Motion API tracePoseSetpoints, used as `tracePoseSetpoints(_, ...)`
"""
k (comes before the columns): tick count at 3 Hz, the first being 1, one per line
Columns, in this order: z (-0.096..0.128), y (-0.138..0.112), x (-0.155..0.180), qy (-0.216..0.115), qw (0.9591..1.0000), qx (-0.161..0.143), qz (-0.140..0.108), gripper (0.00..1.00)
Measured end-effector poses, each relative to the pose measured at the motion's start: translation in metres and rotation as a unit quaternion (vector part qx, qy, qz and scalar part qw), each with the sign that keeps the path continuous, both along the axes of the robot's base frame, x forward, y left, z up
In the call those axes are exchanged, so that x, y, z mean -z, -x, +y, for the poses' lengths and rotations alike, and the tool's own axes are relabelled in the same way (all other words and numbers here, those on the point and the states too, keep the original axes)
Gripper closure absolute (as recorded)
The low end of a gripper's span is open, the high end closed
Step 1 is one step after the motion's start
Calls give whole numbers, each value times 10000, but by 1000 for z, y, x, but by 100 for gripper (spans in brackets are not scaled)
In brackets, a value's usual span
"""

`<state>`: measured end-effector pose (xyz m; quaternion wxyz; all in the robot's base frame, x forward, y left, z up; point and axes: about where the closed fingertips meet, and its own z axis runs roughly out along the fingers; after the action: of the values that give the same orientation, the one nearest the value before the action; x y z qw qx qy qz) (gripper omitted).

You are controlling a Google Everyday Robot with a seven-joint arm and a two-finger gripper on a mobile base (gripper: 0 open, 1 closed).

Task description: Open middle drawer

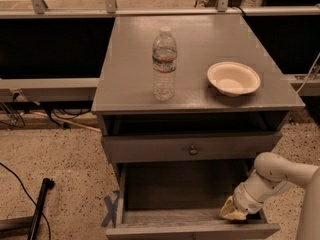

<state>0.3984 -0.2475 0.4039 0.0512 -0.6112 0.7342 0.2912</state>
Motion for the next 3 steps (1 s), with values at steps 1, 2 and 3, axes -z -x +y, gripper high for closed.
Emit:
tracePoseSetpoints(1,0,0,0,0,10000,0,0,100)
tracePoseSetpoints(2,0,0,0,0,10000,0,0,100)
tracePoseSetpoints(3,0,0,0,0,10000,0,0,100)
